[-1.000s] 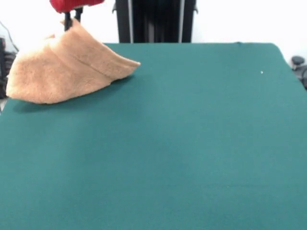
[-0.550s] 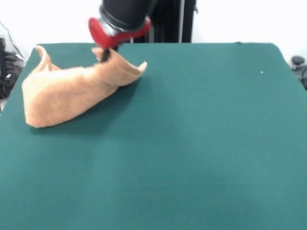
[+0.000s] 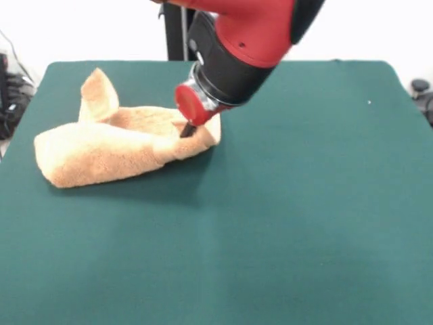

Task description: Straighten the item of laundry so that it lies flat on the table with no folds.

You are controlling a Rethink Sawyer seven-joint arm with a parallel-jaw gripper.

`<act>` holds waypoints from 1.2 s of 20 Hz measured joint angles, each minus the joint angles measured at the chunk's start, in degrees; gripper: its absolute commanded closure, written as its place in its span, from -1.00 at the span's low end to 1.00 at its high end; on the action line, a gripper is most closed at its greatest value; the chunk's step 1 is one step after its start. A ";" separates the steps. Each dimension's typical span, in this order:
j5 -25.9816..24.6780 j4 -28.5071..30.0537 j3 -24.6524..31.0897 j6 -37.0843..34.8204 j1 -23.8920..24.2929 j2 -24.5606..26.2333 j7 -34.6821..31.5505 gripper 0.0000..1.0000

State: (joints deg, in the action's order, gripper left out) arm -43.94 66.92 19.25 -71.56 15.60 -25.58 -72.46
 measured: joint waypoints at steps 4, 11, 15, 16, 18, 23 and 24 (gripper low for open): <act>1.61 0.44 -1.62 2.39 -1.32 -0.27 -3.52 1.00; 5.76 1.44 -4.01 7.53 -4.30 -4.57 -10.65 1.00; 7.18 1.44 -5.54 12.19 -6.92 -7.58 -14.36 1.00; 7.30 1.45 -5.78 13.14 -7.43 -7.95 -14.99 1.00; 7.44 1.42 -6.31 15.16 -8.53 -8.67 -16.26 1.00; 7.46 0.43 -8.96 19.42 -13.07 -8.56 -19.93 1.00; 7.44 -0.05 -9.51 19.44 -13.89 -7.95 -20.39 1.00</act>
State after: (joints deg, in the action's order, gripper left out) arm -36.49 66.86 9.74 -52.12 1.71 -33.53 -92.85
